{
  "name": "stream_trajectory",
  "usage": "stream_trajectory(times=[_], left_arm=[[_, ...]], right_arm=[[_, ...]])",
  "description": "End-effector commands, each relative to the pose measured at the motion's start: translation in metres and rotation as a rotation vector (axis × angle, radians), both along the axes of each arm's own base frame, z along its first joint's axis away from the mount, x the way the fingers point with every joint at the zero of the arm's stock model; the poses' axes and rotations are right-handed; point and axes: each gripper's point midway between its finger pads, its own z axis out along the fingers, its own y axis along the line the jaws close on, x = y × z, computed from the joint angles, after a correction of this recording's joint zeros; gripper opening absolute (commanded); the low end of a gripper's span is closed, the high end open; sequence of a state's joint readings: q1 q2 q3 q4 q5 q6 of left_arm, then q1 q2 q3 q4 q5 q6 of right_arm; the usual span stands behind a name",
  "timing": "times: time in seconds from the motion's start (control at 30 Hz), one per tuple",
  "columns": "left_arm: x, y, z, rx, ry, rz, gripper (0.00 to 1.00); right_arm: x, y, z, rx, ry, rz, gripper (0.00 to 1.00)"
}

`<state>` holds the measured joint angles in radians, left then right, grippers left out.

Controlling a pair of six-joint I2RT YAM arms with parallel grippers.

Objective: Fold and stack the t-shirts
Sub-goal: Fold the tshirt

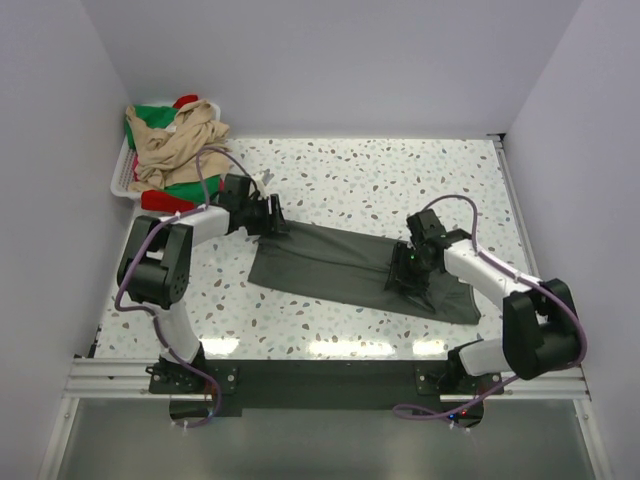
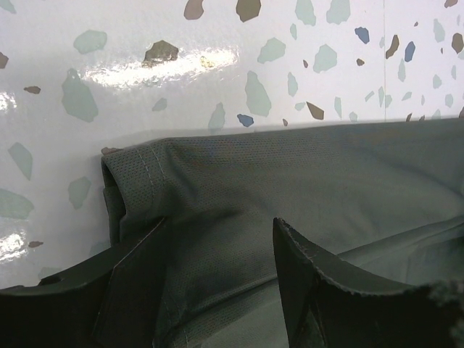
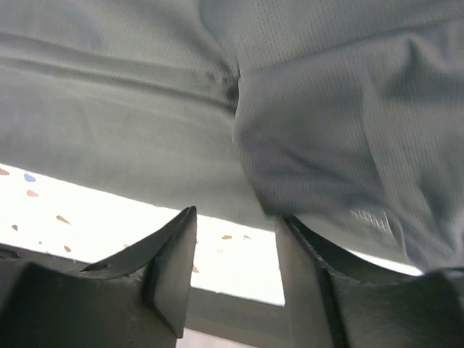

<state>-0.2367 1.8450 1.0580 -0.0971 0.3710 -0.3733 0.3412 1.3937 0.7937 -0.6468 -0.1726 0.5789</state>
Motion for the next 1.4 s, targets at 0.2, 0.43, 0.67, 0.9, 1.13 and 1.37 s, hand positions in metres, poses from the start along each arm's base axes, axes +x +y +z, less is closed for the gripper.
stream_trajectory(times=[0.2,0.43,0.67,0.9,1.13,1.37], left_arm=[[-0.015,0.008,0.004,0.047,0.023,-0.018,0.63],[-0.001,0.004,0.03,0.027,-0.018,-0.012,0.63],[0.02,-0.005,0.05,-0.013,-0.057,-0.003,0.64],[0.016,-0.009,0.018,-0.026,0.026,-0.007,0.64],[0.01,0.002,-0.007,-0.013,0.085,0.015,0.64],[0.005,0.005,-0.018,0.0,0.11,0.012,0.64]], right_arm=[[0.037,-0.029,0.068,-0.146,-0.159,-0.003,0.63],[0.075,-0.086,0.066,-0.213,-0.175,-0.104,0.64],[0.11,-0.13,0.046,-0.238,-0.16,-0.164,0.58],[0.122,-0.163,0.021,-0.273,-0.109,-0.197,0.56],[0.117,-0.19,0.01,-0.311,-0.078,-0.217,0.55],[0.119,-0.193,-0.002,-0.289,-0.06,-0.223,0.5]])
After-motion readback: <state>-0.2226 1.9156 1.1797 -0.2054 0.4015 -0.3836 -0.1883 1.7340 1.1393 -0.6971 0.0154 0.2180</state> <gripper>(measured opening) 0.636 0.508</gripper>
